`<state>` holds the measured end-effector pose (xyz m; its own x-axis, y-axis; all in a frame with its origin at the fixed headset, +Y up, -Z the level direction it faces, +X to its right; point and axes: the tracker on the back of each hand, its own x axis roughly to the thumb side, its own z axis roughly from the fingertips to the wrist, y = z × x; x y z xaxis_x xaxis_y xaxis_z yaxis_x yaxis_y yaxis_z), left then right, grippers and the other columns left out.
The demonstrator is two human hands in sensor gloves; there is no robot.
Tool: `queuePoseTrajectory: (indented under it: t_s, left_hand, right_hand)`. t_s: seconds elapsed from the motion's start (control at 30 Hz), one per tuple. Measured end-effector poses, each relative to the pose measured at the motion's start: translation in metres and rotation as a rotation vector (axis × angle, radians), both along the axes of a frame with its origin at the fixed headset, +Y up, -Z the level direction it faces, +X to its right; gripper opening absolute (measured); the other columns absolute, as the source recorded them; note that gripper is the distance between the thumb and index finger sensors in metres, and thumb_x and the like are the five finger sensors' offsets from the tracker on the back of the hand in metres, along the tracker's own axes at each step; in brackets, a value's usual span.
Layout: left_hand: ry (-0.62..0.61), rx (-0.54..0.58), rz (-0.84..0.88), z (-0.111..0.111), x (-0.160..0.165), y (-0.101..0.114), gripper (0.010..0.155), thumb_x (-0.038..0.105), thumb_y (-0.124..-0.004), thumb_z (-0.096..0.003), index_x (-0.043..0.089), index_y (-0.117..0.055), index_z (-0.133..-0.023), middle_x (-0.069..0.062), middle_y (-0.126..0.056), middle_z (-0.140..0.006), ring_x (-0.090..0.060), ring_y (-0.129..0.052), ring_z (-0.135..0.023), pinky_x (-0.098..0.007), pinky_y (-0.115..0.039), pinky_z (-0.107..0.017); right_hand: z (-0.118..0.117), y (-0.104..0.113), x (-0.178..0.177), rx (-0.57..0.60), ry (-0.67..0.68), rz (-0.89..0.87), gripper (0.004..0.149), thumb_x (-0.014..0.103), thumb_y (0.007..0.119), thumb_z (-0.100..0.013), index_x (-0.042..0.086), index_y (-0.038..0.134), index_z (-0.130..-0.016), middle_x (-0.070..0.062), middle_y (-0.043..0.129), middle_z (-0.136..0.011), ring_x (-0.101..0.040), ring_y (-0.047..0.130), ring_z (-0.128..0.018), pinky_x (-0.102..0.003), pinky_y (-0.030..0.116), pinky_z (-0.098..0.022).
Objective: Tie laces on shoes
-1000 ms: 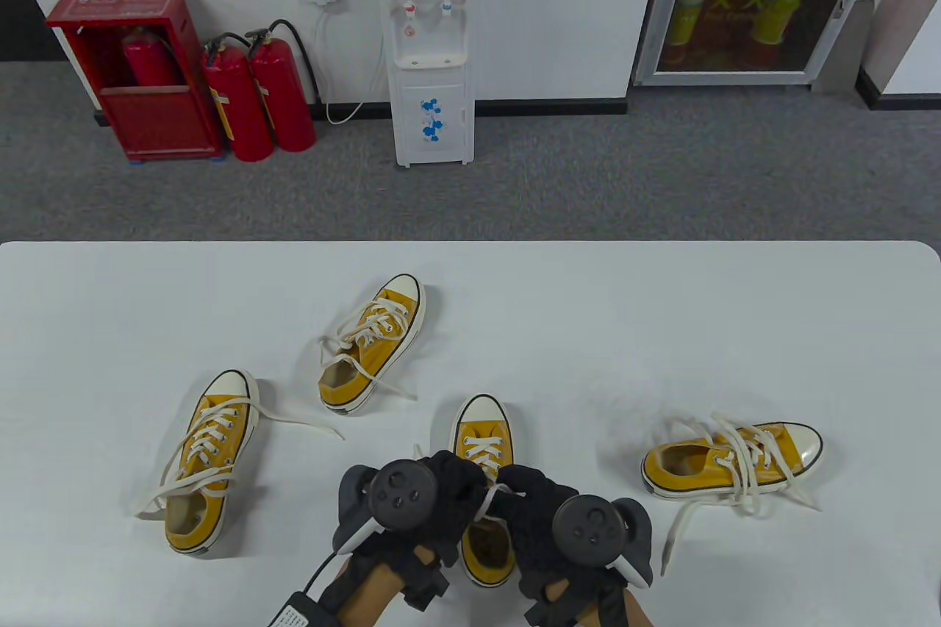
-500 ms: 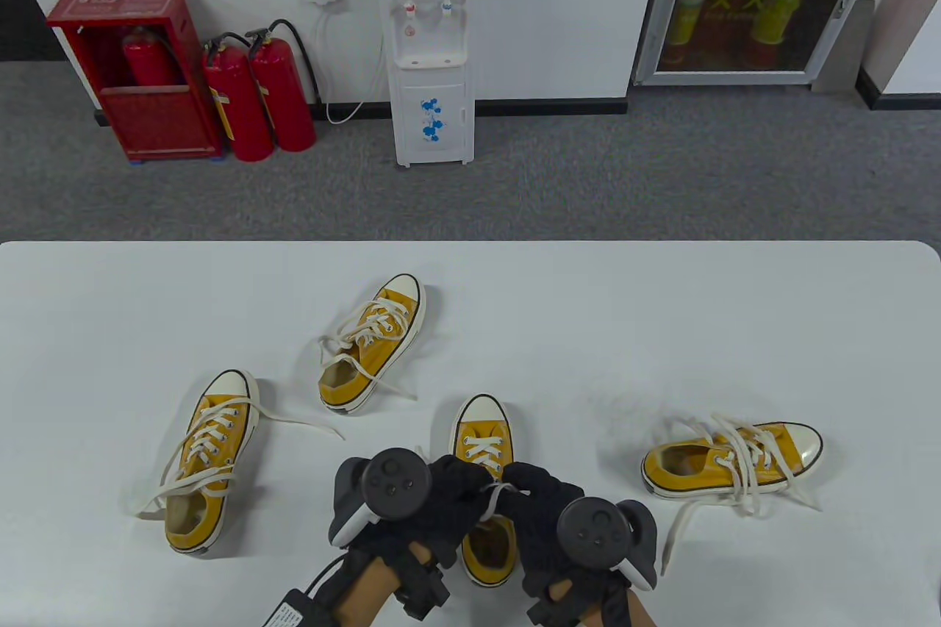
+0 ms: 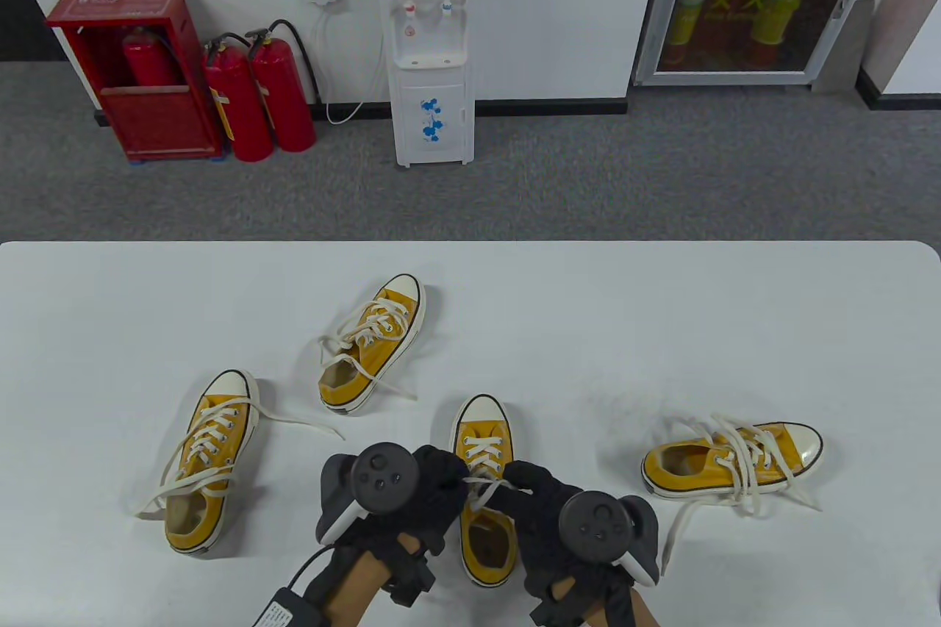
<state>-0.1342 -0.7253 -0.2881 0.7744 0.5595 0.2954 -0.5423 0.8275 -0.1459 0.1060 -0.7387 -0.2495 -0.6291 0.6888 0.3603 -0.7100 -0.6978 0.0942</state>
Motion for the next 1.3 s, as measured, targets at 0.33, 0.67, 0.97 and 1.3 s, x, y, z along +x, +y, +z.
queuePoseTrajectory:
  t_s: [0.33,0.67,0.97,1.3]
  left_hand:
    - [0.102,-0.036,-0.06,-0.011,-0.026,-0.009,0.038,0.049,-0.074,-0.0461,0.027,-0.084,-0.075,-0.003,-0.093,-0.077,-0.025,-0.1,-0.05,-0.056,-0.08,-0.051]
    - [0.171,-0.118,-0.102,-0.02,-0.051,-0.019,0.037,0.049,-0.073,-0.0464,0.027,-0.085,-0.074,-0.004,-0.093,-0.079,-0.026,-0.1,-0.052,-0.057,-0.079,-0.052]
    - [0.175,-0.141,-0.135,-0.021,-0.056,-0.02,0.037,0.048,-0.074,-0.0468,0.026,-0.084,-0.075,-0.005,-0.092,-0.082,-0.028,-0.1,-0.054,-0.057,-0.078,-0.053]
    - [0.127,-0.083,-0.211,-0.013,-0.047,-0.004,0.052,0.051,-0.076,-0.0484,0.024,-0.079,-0.093,-0.011,-0.086,-0.097,-0.035,-0.097,-0.071,-0.064,-0.071,-0.06]
  right_hand:
    - [-0.011,-0.001,0.033,-0.066,-0.105,-0.135,0.045,0.011,0.08,-0.04,0.02,0.093,-0.082,-0.008,0.065,-0.101,-0.025,0.09,-0.051,-0.059,0.061,-0.063]
    - [-0.019,-0.006,0.063,-0.127,-0.267,-0.179,0.047,0.01,0.08,-0.04,0.022,0.093,-0.083,-0.008,0.07,-0.099,-0.026,0.091,-0.049,-0.059,0.061,-0.063]
    - [-0.018,-0.004,0.061,-0.101,-0.292,-0.103,0.045,0.01,0.08,-0.04,0.018,0.093,-0.082,-0.009,0.073,-0.096,-0.026,0.091,-0.049,-0.059,0.061,-0.063]
    - [-0.012,0.004,0.059,-0.022,-0.29,-0.103,0.046,0.022,0.084,-0.043,0.017,0.086,-0.089,-0.009,0.071,-0.099,-0.031,0.083,-0.075,-0.068,0.045,-0.069]
